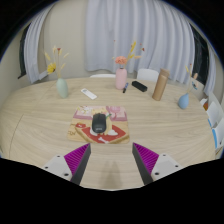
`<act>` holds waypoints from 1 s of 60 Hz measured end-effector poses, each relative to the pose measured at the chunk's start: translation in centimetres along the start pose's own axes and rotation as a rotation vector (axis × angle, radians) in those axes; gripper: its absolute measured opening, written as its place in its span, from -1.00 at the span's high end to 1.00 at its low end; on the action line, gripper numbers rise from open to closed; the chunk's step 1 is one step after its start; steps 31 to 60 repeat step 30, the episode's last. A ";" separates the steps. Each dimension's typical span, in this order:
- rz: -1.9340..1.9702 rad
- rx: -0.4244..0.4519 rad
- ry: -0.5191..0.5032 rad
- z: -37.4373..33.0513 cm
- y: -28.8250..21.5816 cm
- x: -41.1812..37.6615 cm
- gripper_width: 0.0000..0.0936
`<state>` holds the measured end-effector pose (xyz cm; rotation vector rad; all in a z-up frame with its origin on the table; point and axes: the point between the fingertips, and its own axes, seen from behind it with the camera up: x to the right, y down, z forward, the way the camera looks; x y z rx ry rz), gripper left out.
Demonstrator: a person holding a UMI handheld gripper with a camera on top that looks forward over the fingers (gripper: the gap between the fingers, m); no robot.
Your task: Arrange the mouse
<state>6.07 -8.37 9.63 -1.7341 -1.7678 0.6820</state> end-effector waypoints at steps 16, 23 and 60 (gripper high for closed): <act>0.040 -0.046 0.058 -7.3 5.4 4.5 -0.83; 0.046 -0.050 0.078 -7.8 5.9 5.6 -0.83; 0.043 -0.053 0.095 -7.9 6.1 6.1 -0.83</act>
